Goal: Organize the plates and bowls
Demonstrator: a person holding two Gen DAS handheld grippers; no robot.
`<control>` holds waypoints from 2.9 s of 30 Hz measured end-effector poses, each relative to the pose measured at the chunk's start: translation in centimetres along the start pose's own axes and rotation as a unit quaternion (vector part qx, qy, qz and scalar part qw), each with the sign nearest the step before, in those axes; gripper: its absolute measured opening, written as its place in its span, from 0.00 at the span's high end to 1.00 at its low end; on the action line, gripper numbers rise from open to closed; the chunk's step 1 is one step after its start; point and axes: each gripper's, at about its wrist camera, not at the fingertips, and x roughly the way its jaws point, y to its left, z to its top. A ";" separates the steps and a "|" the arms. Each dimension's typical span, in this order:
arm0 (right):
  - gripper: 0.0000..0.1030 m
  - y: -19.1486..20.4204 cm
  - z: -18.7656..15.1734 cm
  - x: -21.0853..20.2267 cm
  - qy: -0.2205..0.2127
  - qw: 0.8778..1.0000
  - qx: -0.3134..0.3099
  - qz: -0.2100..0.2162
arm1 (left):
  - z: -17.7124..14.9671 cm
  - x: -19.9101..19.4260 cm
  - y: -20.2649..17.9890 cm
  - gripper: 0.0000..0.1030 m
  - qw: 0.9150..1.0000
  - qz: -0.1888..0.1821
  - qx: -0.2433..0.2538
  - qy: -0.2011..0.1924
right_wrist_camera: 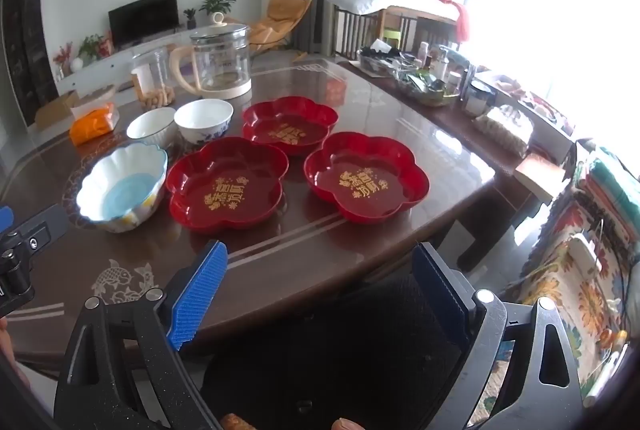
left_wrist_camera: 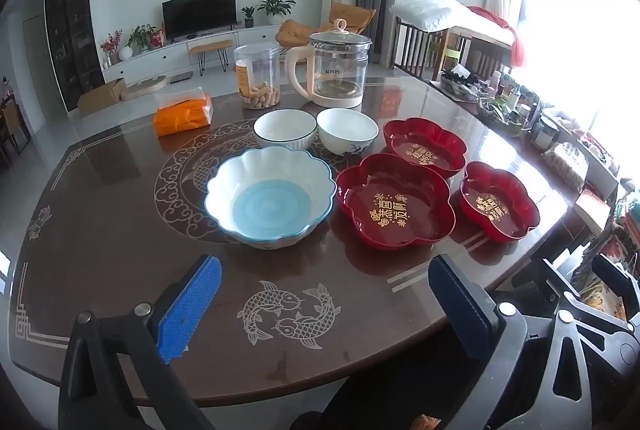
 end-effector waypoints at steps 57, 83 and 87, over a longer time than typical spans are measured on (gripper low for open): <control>0.08 0.2 -1.3 -0.3 0.001 1.000 -0.009 0.007 | -1.3 1.3 -0.5 0.00 0.999 0.019 0.005 0.040; 0.08 0.6 -1.7 -0.2 0.008 1.000 -0.015 0.015 | -1.5 1.5 -0.3 0.00 0.999 0.005 -0.007 0.047; 0.08 0.7 -1.8 -0.1 0.011 1.000 -0.016 0.016 | -1.6 1.6 -0.4 0.00 0.999 0.004 -0.008 0.048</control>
